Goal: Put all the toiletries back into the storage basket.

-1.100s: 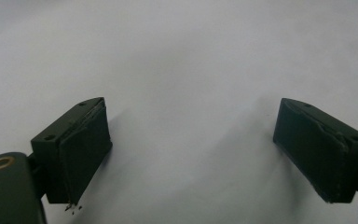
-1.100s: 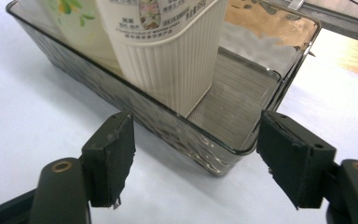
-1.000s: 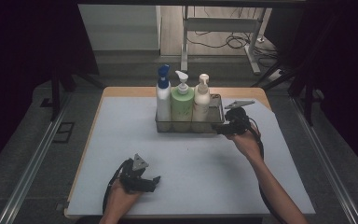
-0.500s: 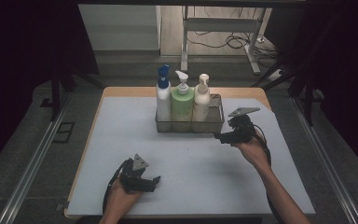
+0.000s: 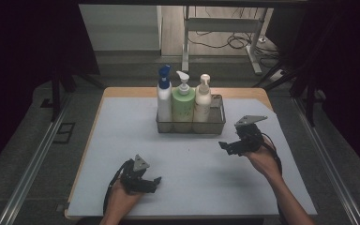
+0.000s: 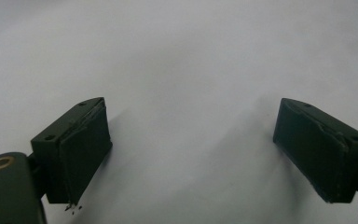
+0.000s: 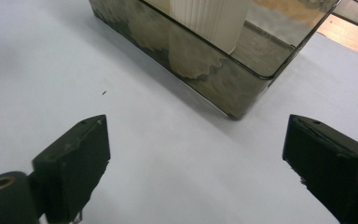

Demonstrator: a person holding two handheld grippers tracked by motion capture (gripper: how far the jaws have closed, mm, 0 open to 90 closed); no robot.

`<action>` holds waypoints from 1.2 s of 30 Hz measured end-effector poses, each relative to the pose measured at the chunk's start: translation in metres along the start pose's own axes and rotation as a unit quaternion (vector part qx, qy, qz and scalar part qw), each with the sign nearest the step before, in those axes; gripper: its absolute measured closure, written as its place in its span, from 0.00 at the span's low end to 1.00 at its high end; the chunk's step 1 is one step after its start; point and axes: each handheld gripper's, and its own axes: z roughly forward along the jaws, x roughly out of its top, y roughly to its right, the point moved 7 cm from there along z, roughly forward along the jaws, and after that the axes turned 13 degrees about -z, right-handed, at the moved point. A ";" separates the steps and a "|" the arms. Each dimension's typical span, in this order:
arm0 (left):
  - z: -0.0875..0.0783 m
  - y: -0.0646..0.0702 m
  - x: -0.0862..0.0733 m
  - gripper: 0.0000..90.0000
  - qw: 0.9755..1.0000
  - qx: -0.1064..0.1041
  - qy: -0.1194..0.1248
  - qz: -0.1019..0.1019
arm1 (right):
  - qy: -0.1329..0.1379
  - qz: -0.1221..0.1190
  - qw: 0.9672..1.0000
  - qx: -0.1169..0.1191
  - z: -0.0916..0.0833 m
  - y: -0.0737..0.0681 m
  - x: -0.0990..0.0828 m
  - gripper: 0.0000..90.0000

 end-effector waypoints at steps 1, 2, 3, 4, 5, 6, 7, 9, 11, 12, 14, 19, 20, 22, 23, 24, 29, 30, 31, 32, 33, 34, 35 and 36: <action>0.000 0.000 0.000 0.12 1.000 0.000 0.000 0.000 | 0.000 -0.001 1.000 0.001 -0.002 0.000 -0.001 0.06; 0.000 0.000 0.000 0.12 1.000 0.000 0.000 0.000 | 0.000 -0.003 1.000 -0.002 -0.004 -0.001 -0.003 0.06; 0.000 0.000 0.000 0.12 1.000 0.000 0.000 0.000 | 0.000 -0.004 1.000 -0.002 -0.005 -0.001 -0.004 0.06; 0.000 0.000 0.000 0.12 1.000 0.000 0.000 0.000 | -0.001 -0.006 1.000 -0.003 -0.006 -0.001 -0.006 0.05; 0.000 0.000 0.000 0.12 1.000 0.000 0.000 0.000 | -0.003 -0.006 1.000 -0.003 -0.008 -0.002 -0.008 0.05; 0.000 0.000 0.000 0.12 1.000 0.000 0.000 0.000 | -0.004 -0.008 1.000 -0.003 -0.009 -0.002 -0.010 0.04; 0.000 0.000 0.000 0.12 1.000 0.000 0.000 0.000 | -0.005 -0.011 1.000 -0.004 -0.011 -0.003 -0.011 0.04; 0.000 0.000 0.000 0.12 1.000 0.000 0.000 0.000 | -0.005 -0.013 1.000 -0.004 -0.013 -0.004 -0.015 0.03; 0.000 0.000 0.000 0.12 1.000 0.000 0.000 0.000 | -0.004 -0.015 1.000 -0.004 -0.015 -0.005 -0.018 0.03; 0.000 0.000 0.000 0.12 1.000 0.000 0.000 0.000 | -0.005 -0.015 1.000 -0.003 -0.016 -0.006 -0.020 0.03; 0.000 0.000 0.000 0.12 1.000 0.000 0.000 0.000 | -0.008 -0.018 1.000 -0.003 -0.017 -0.008 -0.024 0.03; 0.000 0.000 0.000 0.12 1.000 0.000 0.001 0.001 | -0.008 -0.020 1.000 -0.002 -0.020 -0.013 -0.034 0.03; 0.000 0.000 0.000 0.12 1.000 0.000 0.001 0.001 | -0.006 -0.019 1.000 0.001 -0.021 -0.014 -0.035 0.03; 0.000 0.000 0.000 0.12 1.000 0.000 0.001 0.000 | -0.005 -0.016 1.000 0.000 -0.023 -0.016 -0.039 0.03; 0.000 0.000 0.000 0.12 1.000 0.000 0.001 0.000 | -0.004 -0.015 1.000 0.001 -0.024 -0.016 -0.041 0.03; 0.000 0.000 0.000 0.12 1.000 0.000 0.001 0.001 | -0.002 -0.011 1.000 0.002 -0.024 -0.017 -0.043 0.03; 0.000 0.000 0.000 0.12 1.000 0.000 0.001 0.000 | 0.005 -0.004 1.000 0.006 -0.027 -0.021 -0.054 0.03; 0.000 0.000 0.000 0.12 1.000 -0.001 0.003 -0.003 | 0.005 -0.001 1.000 0.006 -0.027 -0.021 -0.056 0.03; 0.000 0.000 0.000 0.12 1.000 0.000 0.001 -0.001 | 0.005 0.000 1.000 0.007 -0.027 -0.022 -0.059 0.03; 0.000 0.000 0.000 0.12 1.000 0.000 0.001 -0.001 | 0.005 0.001 1.000 0.007 -0.027 -0.023 -0.061 0.03; 0.000 0.000 0.000 0.12 1.000 0.000 0.001 -0.001 | 0.005 0.001 1.000 0.008 -0.027 -0.023 -0.063 0.03; 0.000 0.000 0.000 0.12 1.000 0.000 0.001 0.000 | 0.004 0.003 1.000 0.008 -0.027 -0.024 -0.066 0.04; 0.000 0.000 0.000 0.12 1.000 0.000 0.001 0.000 | 0.002 0.006 1.000 0.008 -0.026 -0.025 -0.069 0.05; 0.000 0.000 0.000 0.12 1.000 0.000 0.001 0.000 | 0.001 0.008 1.000 0.009 -0.026 -0.026 -0.072 0.05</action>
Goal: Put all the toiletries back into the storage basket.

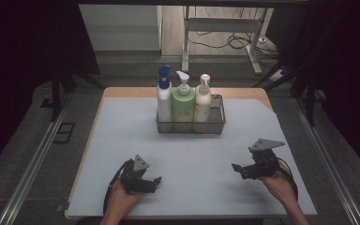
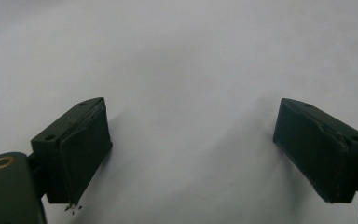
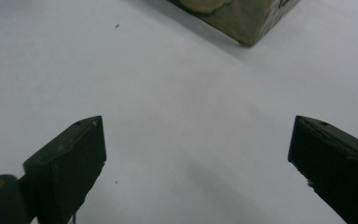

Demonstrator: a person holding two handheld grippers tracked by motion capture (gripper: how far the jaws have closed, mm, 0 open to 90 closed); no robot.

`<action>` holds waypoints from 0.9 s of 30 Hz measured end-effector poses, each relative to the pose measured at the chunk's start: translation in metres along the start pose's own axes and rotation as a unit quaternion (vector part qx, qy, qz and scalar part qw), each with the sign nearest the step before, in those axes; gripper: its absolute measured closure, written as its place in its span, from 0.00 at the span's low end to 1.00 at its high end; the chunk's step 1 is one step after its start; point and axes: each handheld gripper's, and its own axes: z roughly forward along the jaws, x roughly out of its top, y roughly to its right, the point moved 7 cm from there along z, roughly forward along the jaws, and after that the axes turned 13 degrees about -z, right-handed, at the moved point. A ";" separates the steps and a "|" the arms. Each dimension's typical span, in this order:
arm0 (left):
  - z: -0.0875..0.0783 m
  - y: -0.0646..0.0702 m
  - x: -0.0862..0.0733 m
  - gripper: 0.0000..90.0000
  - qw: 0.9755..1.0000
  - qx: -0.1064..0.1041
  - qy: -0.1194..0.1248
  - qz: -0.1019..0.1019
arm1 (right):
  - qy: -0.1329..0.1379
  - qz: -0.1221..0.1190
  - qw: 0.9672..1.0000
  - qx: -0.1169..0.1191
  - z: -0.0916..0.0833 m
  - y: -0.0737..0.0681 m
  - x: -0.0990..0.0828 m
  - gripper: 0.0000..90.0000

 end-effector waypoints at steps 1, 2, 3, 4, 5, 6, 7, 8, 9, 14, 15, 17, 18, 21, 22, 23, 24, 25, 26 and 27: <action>0.000 0.000 0.000 0.12 1.000 0.000 0.000 0.000 | 0.000 0.001 1.000 0.000 0.001 -0.001 -0.003 0.05; 0.000 0.000 0.000 0.12 1.000 0.000 0.000 0.000 | 0.000 0.003 1.000 0.001 0.001 -0.001 -0.005 0.05; 0.000 0.000 0.000 0.12 1.000 0.000 0.000 0.000 | 0.000 0.006 1.000 0.001 0.002 -0.002 -0.008 0.05; 0.000 0.000 0.000 0.12 1.000 0.000 0.000 0.000 | 0.000 0.008 1.000 0.004 0.002 -0.002 -0.011 0.05; 0.000 0.000 0.000 0.12 1.000 0.000 0.000 0.000 | -0.001 0.009 1.000 0.006 0.003 -0.003 -0.013 0.05; 0.000 0.000 0.000 0.12 1.000 0.000 0.000 0.000 | -0.001 0.011 1.000 0.004 0.004 -0.003 -0.016 0.05; 0.000 0.000 0.000 0.12 1.000 0.000 0.000 0.000 | -0.002 0.012 1.000 0.003 0.004 -0.004 -0.019 0.05; 0.000 0.000 0.000 0.12 1.000 0.000 0.000 0.000 | -0.002 0.013 1.000 0.003 0.005 -0.004 -0.021 0.05; 0.000 0.000 0.000 0.12 1.000 0.000 0.000 0.000 | -0.002 0.014 1.000 0.003 0.006 -0.005 -0.023 0.05; 0.000 0.000 0.000 0.12 1.000 0.000 0.000 0.000 | -0.008 0.012 1.000 -0.003 0.012 -0.007 -0.034 0.03; 0.000 0.000 0.000 0.12 1.000 0.000 0.000 0.000 | -0.009 0.012 1.000 -0.003 0.013 -0.007 -0.035 0.02; 0.000 0.000 0.000 0.12 1.000 0.000 0.000 0.000 | -0.015 0.011 1.000 -0.002 0.015 -0.009 -0.039 0.02; 0.000 0.000 0.000 0.12 1.000 0.000 0.000 0.000 | -0.016 0.011 1.000 -0.002 0.016 -0.009 -0.040 0.02; 0.000 0.000 0.000 0.12 1.000 0.000 0.000 0.000 | -0.020 0.012 1.000 0.001 0.020 -0.011 -0.045 0.01; 0.000 0.000 0.000 0.12 1.000 0.000 0.000 0.000 | -0.023 0.011 1.000 0.000 0.022 -0.011 -0.047 0.01; 0.000 0.000 0.000 0.12 1.000 0.000 0.000 0.000 | -0.026 0.012 1.000 0.000 0.023 -0.012 -0.048 0.01; 0.000 0.000 0.000 0.12 1.000 0.000 0.000 0.000 | -0.028 0.010 1.000 0.000 0.025 -0.013 -0.050 0.01; 0.000 0.000 0.000 0.12 1.000 0.000 0.001 0.000 | -0.030 0.011 1.000 0.002 0.026 -0.013 -0.052 0.01; 0.000 0.000 0.000 0.12 1.000 0.000 0.000 0.000 | -0.030 0.012 0.999 0.004 0.028 -0.014 -0.053 0.01; 0.000 0.000 0.000 0.12 1.000 0.000 0.000 0.000 | -0.031 0.013 0.999 0.007 0.029 -0.015 -0.054 0.00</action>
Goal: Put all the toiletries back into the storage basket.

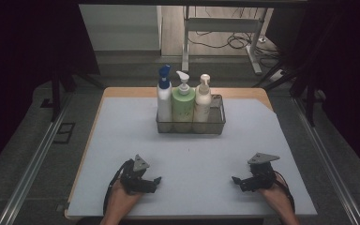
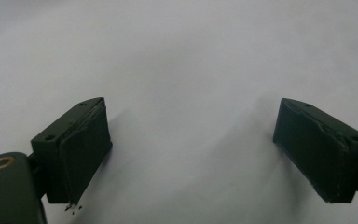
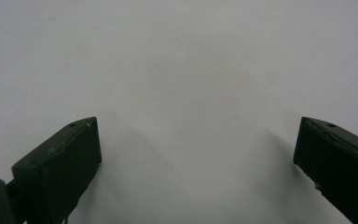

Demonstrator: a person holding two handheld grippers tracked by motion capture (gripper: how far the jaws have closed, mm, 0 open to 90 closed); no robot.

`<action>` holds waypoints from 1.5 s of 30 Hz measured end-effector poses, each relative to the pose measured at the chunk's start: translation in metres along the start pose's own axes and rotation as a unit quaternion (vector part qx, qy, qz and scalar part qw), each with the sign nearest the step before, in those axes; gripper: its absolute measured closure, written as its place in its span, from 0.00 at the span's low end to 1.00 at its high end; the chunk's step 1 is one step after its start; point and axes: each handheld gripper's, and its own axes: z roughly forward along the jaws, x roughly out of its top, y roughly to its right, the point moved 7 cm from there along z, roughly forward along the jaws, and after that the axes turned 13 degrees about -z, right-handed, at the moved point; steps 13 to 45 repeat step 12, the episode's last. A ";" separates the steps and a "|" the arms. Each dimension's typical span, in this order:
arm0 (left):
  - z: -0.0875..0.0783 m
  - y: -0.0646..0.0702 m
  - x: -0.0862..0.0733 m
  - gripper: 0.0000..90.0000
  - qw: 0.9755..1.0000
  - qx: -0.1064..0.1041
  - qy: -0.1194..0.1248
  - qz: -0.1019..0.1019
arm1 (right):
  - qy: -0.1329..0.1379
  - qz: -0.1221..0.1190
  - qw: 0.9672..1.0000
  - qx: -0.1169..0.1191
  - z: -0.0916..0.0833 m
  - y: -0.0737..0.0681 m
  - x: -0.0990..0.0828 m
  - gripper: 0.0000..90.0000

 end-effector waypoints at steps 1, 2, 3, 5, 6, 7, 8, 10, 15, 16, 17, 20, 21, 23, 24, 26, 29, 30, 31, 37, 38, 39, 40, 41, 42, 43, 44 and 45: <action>0.000 0.000 0.000 0.12 1.000 0.000 0.000 0.000 | 0.002 0.002 1.000 -0.001 0.001 0.000 -0.001 0.00; 0.000 0.000 0.000 0.12 1.000 0.000 0.000 0.000 | 0.004 0.004 1.000 -0.001 0.001 0.000 -0.001 0.00; 0.000 0.000 0.000 0.12 1.000 0.000 0.000 0.000 | 0.006 0.002 1.000 -0.002 0.001 0.000 -0.001 0.00; 0.000 0.000 0.000 0.12 1.000 0.000 0.000 0.000 | 0.008 0.003 1.000 -0.002 0.001 0.000 -0.001 0.00; 0.000 0.000 0.000 0.12 1.000 0.000 0.000 0.000 | 0.008 0.004 1.000 -0.002 0.001 -0.001 -0.001 0.00; 0.000 0.000 0.000 0.12 1.000 0.000 0.000 0.000 | 0.008 0.004 1.000 -0.002 0.002 -0.001 -0.002 0.00; 0.000 0.000 0.000 0.12 1.000 0.000 0.000 0.000 | 0.009 0.004 1.000 -0.004 0.002 -0.001 -0.002 0.00; 0.000 0.000 0.000 0.12 1.000 0.001 0.000 0.001 | 0.009 0.004 1.000 -0.004 0.002 -0.001 -0.002 0.00; 0.000 0.000 0.000 0.12 1.000 0.000 0.000 0.001 | 0.010 0.003 1.000 -0.004 0.002 -0.001 -0.002 0.00; 0.000 0.000 0.000 0.12 1.000 0.000 0.000 0.001 | 0.010 0.003 1.000 -0.004 0.002 -0.001 -0.002 0.00; 0.000 0.000 0.000 0.12 1.000 0.000 0.000 0.001 | 0.010 0.003 1.000 -0.004 0.002 -0.001 -0.002 0.00; 0.000 0.000 0.000 0.12 1.000 0.000 0.000 0.001 | 0.010 0.003 1.000 -0.004 0.002 -0.001 -0.002 0.00; 0.000 0.000 0.000 0.12 1.000 0.000 0.000 0.001 | 0.010 0.003 1.000 -0.004 0.002 -0.001 -0.002 0.00; 0.000 0.000 0.000 0.12 1.000 0.000 0.000 0.001 | 0.010 0.003 1.000 -0.004 0.002 -0.001 -0.002 0.00; 0.000 0.000 0.000 0.12 1.000 0.000 0.000 0.001 | 0.010 0.003 1.000 -0.004 0.002 -0.001 -0.002 0.00; 0.000 0.000 0.000 0.12 1.000 0.000 0.000 0.001 | 0.010 0.003 1.000 -0.004 0.002 -0.001 -0.002 0.00; 0.000 0.000 0.000 0.12 1.000 0.000 0.000 0.001 | 0.010 0.003 1.000 -0.004 0.002 -0.001 -0.002 0.00; 0.000 0.000 0.000 0.12 1.000 0.000 0.000 0.001 | 0.010 0.003 1.000 -0.004 0.002 -0.001 -0.002 0.00; 0.000 0.000 0.000 0.12 1.000 0.000 0.000 0.001 | 0.010 0.003 1.000 -0.004 0.002 -0.001 -0.002 0.00; 0.000 0.000 0.000 0.12 1.000 0.000 0.000 0.001 | 0.010 0.003 1.000 -0.004 0.002 -0.001 -0.002 0.00; 0.000 0.000 0.000 0.12 1.000 0.000 0.000 0.001 | 0.010 0.003 1.000 -0.004 0.002 -0.001 -0.002 0.00; 0.000 0.000 0.000 0.12 1.000 0.000 0.000 0.001 | 0.010 0.003 1.000 -0.004 0.002 -0.001 -0.002 0.00; 0.000 0.000 0.000 0.12 1.000 0.000 0.000 0.001 | 0.010 0.003 1.000 -0.004 0.002 -0.001 -0.002 0.00; 0.000 0.000 0.000 0.12 1.000 0.000 0.000 0.001 | 0.010 0.003 1.000 -0.004 0.002 -0.001 -0.002 0.00; 0.000 0.000 0.000 0.12 1.000 0.000 0.000 0.001 | 0.010 0.003 1.000 -0.004 0.002 -0.001 -0.002 0.00; 0.000 0.000 0.000 0.12 1.000 0.000 0.000 0.001 | 0.010 0.003 1.000 -0.004 0.002 -0.001 -0.002 0.00; 0.000 0.000 0.000 0.12 1.000 0.000 0.000 0.001 | 0.010 0.003 1.000 -0.004 0.002 -0.001 -0.002 0.00; 0.000 0.000 0.000 0.12 1.000 0.000 0.000 0.001 | 0.010 0.003 1.000 -0.004 0.002 -0.001 -0.002 0.00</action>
